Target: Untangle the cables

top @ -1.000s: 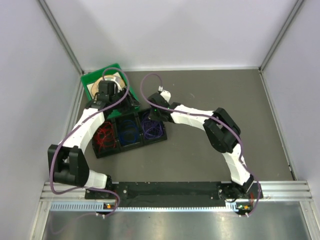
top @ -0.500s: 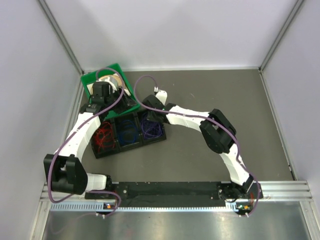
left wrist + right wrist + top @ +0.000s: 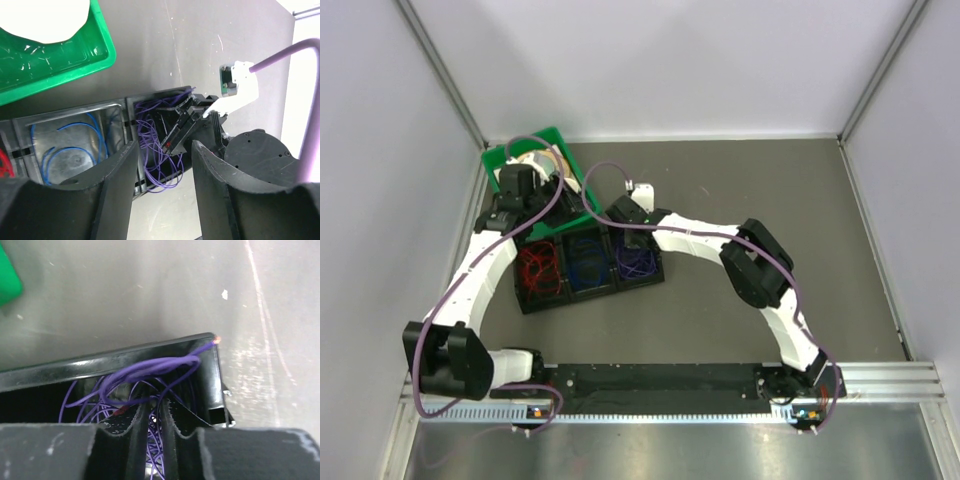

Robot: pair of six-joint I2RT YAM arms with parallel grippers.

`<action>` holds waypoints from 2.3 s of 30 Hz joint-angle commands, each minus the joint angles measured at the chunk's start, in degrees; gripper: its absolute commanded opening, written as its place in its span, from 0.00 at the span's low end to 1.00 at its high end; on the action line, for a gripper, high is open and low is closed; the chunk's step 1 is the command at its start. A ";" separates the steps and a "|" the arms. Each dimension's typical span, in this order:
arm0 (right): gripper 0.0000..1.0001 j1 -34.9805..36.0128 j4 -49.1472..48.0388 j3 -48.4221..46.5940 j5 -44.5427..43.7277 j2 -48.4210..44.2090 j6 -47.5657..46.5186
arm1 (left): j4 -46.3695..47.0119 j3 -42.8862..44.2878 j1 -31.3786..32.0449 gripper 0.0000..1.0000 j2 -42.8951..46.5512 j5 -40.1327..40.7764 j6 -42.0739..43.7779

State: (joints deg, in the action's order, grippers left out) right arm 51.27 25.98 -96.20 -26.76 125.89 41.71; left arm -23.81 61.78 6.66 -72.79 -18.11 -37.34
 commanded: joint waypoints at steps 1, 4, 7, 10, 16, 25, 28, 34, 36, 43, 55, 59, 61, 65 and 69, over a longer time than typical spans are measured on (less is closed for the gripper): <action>0.16 0.15 2.94 4.36 -0.83 -1.60 -3.30 | 0.17 2.99 -0.50 0.52 1.78 0.53 1.48; 0.20 0.15 2.67 4.80 -0.48 -4.06 -4.10 | 0.17 3.17 -0.59 0.52 1.60 0.27 1.57; 0.22 0.24 2.15 5.41 0.05 -6.96 -4.71 | 0.52 2.74 -0.59 0.52 1.52 -0.17 1.31; 0.24 0.24 2.24 5.59 -0.04 -9.68 -5.06 | 1.22 2.03 -0.59 0.52 1.08 -0.79 1.04; 0.26 0.24 2.50 5.76 -0.22 -13.64 -5.24 | 1.66 2.12 -0.59 0.53 0.55 -0.87 1.31; 0.36 0.24 3.29 5.41 1.80 -14.26 -5.77 | 2.19 1.50 -0.59 0.58 -0.33 -1.58 1.31; 0.45 0.33 3.82 5.50 2.59 -15.23 -5.77 | 2.46 1.59 -0.59 0.60 -0.68 -1.93 1.22; 0.71 0.24 5.57 5.06 1.98 -17.34 -6.20 | 2.81 1.68 -0.59 0.61 -1.12 -1.84 1.39; 0.80 0.24 5.49 5.06 1.98 -17.78 -6.29 | 2.89 1.77 -0.59 0.61 -1.38 -1.84 1.40; 0.81 0.24 4.00 6.11 6.10 -21.55 -5.24 | 3.33 1.33 -0.59 0.61 -1.74 -1.93 1.13; 0.82 0.33 3.56 6.46 8.39 -24.63 -5.42 | 2.72 0.71 -0.59 0.62 -1.21 -0.44 1.48; 0.83 0.33 4.17 6.64 4.98 -25.95 -6.47 | 2.55 0.54 -0.59 0.62 -1.12 0.00 1.48; 0.84 0.33 6.35 5.60 1.91 -25.43 -7.43 | 2.72 0.80 -0.59 0.62 -1.38 -0.08 1.66; 0.87 0.24 8.47 4.45 0.31 -23.32 -8.67 | 2.54 1.24 -0.59 0.62 -1.39 0.00 1.83; 0.87 0.15 9.71 3.92 -0.04 -22.00 -7.44 | 2.37 1.06 -0.59 0.63 -1.30 -0.17 1.75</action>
State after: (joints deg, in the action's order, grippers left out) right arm 51.27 33.82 -89.32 -24.12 102.96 34.46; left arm -23.16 62.46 6.35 -74.67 -18.52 -36.23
